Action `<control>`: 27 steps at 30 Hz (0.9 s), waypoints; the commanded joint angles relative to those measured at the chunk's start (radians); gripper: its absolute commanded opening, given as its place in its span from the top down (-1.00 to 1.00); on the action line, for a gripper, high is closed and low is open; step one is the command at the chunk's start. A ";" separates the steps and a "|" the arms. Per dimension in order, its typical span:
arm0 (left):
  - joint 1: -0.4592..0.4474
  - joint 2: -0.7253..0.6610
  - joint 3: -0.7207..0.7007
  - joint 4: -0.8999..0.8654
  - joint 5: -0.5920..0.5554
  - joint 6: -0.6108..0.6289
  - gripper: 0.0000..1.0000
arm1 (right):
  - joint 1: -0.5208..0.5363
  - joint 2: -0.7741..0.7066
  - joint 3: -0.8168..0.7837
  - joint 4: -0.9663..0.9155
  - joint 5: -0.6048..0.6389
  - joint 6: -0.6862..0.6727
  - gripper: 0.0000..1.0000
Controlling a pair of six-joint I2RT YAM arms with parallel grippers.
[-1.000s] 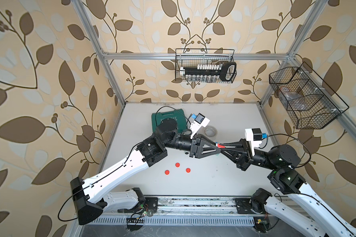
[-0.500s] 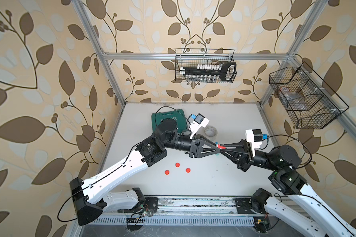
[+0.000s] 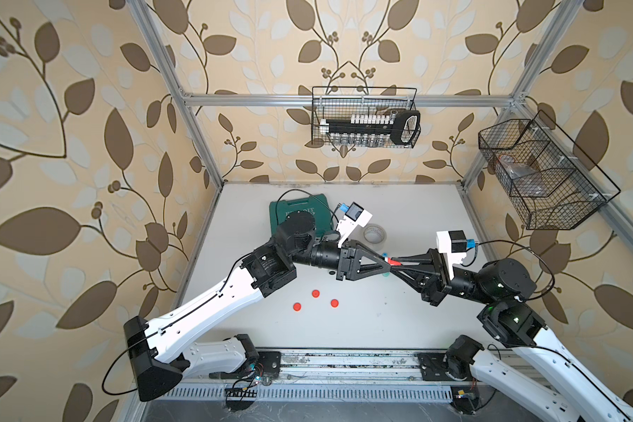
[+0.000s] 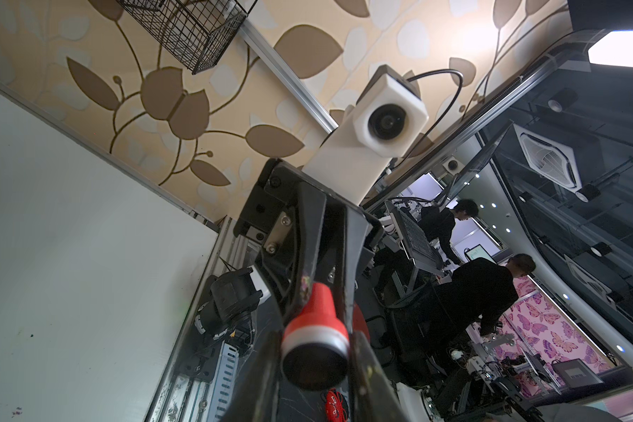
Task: Close the stamp cap
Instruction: Pick up the stamp from the center of the board.
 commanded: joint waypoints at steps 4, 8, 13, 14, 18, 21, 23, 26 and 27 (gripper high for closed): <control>-0.016 -0.014 0.050 0.051 0.024 0.007 0.49 | 0.004 0.003 0.007 -0.003 0.016 -0.010 0.72; -0.019 -0.011 0.050 0.052 0.028 0.008 0.52 | 0.004 0.007 0.012 0.004 0.013 -0.007 0.73; -0.029 -0.003 0.056 0.051 0.033 0.008 0.52 | 0.008 0.016 0.020 0.004 0.012 -0.003 0.66; -0.029 -0.001 0.058 0.050 0.033 0.009 0.52 | 0.007 0.017 0.021 0.004 0.011 -0.004 0.65; -0.037 0.009 0.062 0.045 0.037 0.010 0.53 | 0.008 0.022 0.022 0.012 0.009 0.001 0.65; -0.041 0.013 0.067 0.039 0.037 0.015 0.54 | 0.010 0.027 0.024 0.014 0.007 0.005 0.66; -0.043 0.016 0.071 0.029 0.036 0.021 0.54 | 0.010 0.029 0.023 0.017 0.006 0.006 0.65; -0.045 0.019 0.071 0.019 0.034 0.028 0.55 | 0.012 0.033 0.025 0.023 0.006 0.013 0.64; -0.046 0.019 0.070 0.019 0.033 0.029 0.55 | 0.012 0.035 0.026 0.023 0.006 0.014 0.64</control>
